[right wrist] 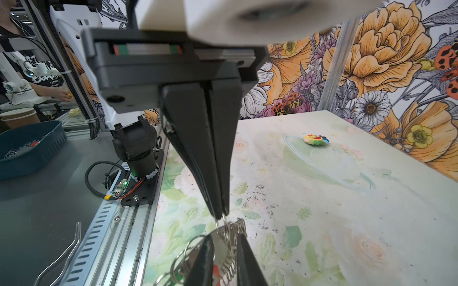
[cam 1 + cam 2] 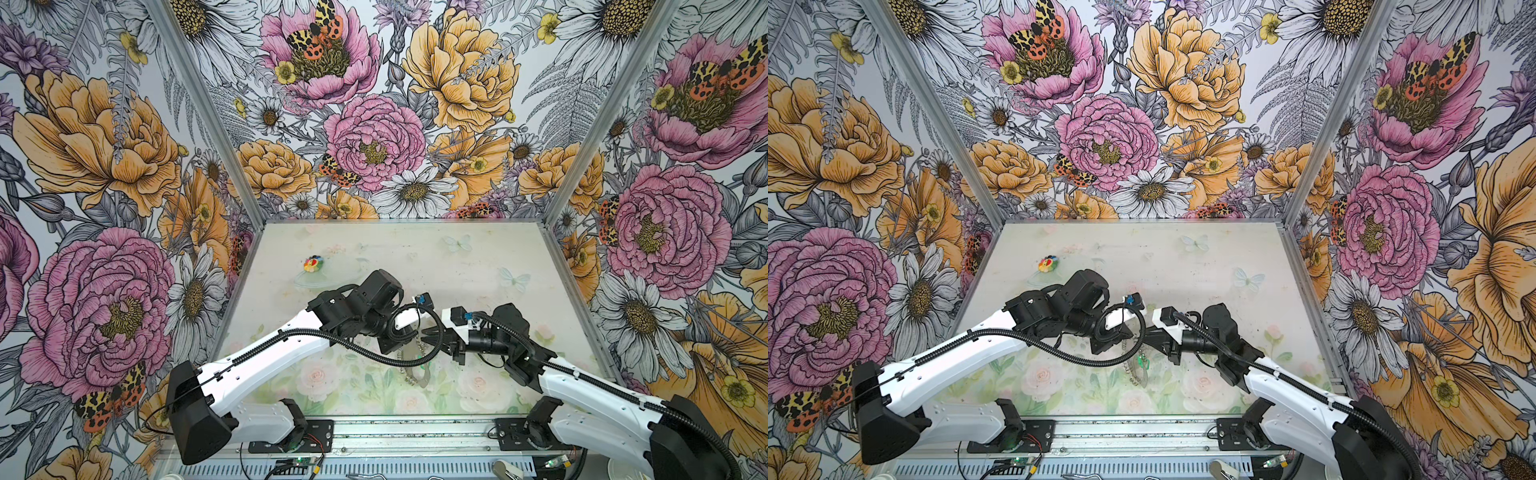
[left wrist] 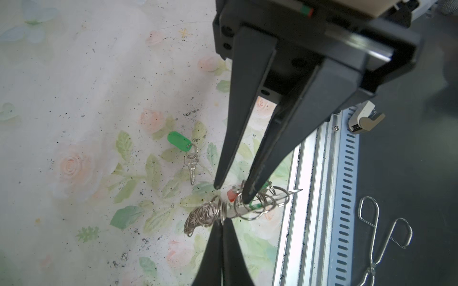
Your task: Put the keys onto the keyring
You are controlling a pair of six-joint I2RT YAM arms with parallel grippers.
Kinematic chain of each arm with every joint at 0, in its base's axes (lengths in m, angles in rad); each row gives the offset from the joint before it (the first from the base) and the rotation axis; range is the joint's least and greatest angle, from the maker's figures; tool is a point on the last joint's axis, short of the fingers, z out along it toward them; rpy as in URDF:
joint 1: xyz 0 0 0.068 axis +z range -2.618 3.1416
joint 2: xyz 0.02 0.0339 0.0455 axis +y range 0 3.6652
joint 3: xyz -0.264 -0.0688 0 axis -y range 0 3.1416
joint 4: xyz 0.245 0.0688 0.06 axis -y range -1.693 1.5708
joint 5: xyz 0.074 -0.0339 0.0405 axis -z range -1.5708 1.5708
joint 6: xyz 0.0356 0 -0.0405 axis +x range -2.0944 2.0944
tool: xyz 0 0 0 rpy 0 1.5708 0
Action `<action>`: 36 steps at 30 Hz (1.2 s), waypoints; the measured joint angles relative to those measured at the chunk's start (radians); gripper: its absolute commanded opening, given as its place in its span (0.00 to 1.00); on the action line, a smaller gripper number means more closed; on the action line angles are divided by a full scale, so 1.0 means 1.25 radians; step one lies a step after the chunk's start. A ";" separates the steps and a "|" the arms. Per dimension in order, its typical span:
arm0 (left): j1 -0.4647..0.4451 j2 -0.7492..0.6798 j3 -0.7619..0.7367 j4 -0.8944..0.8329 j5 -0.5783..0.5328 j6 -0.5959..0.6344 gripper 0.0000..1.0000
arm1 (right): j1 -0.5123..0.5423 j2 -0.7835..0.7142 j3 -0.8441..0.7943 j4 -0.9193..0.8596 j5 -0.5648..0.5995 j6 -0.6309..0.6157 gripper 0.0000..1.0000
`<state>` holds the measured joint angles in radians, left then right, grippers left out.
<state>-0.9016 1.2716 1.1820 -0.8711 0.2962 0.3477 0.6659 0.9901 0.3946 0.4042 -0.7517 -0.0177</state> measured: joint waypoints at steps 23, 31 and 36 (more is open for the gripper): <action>-0.015 -0.005 0.000 -0.011 0.028 0.039 0.00 | 0.014 0.056 0.017 0.016 -0.059 0.020 0.00; -0.011 -0.053 -0.040 0.053 0.006 0.018 0.20 | 0.012 0.042 0.009 0.053 -0.027 0.052 0.00; 0.034 -0.275 -0.269 0.286 0.023 -0.066 0.24 | 0.005 0.052 -0.016 0.163 -0.017 0.119 0.00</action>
<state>-0.8585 0.9283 0.8459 -0.5133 0.3248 0.2657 0.6724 1.0554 0.3748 0.6079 -0.7734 0.1307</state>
